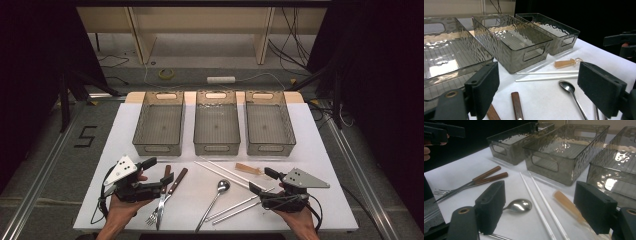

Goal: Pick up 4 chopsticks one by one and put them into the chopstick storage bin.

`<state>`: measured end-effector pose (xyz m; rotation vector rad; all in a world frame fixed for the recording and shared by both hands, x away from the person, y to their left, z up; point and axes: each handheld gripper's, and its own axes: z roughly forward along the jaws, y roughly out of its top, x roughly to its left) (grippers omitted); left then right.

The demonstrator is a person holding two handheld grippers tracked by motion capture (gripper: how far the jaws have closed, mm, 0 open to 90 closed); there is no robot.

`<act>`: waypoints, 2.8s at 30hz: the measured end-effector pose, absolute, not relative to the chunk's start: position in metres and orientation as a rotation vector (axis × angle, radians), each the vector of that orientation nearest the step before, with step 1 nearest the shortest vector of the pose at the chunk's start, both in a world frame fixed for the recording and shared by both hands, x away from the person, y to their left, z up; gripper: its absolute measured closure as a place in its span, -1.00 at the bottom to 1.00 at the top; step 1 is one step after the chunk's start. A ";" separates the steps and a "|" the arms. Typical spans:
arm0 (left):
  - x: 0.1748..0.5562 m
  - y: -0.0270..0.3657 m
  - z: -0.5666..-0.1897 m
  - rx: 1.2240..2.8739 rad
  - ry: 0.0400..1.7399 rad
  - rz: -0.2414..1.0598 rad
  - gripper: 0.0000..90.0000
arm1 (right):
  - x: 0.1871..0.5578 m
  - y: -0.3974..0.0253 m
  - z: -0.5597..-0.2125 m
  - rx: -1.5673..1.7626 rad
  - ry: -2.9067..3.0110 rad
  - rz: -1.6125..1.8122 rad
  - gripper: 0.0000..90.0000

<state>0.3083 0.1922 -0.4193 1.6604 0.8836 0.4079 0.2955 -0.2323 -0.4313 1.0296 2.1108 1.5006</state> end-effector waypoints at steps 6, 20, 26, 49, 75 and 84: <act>0.309 0.193 -0.419 1.659 0.885 0.409 -0.62 | 0.297 -0.232 -0.431 1.028 2.132 1.489 -0.38; 0.309 0.192 -0.419 1.665 0.884 0.408 -0.61 | 0.310 -0.230 -0.424 0.990 2.315 1.334 -0.10; 0.310 0.191 -0.420 1.675 0.881 0.406 -0.62 | 0.325 -0.214 -0.429 0.968 2.485 1.149 0.00; 0.310 0.191 -0.420 1.681 0.881 0.405 -0.62 | 0.367 -0.191 -0.452 0.962 2.782 0.724 0.35; 0.310 0.190 -0.419 1.691 0.875 0.407 -0.61 | 0.373 -0.171 -0.462 0.801 2.864 0.526 0.80; 0.310 0.190 -0.420 1.691 0.874 0.408 -0.61 | 0.373 -0.169 -0.461 0.751 2.863 0.515 0.87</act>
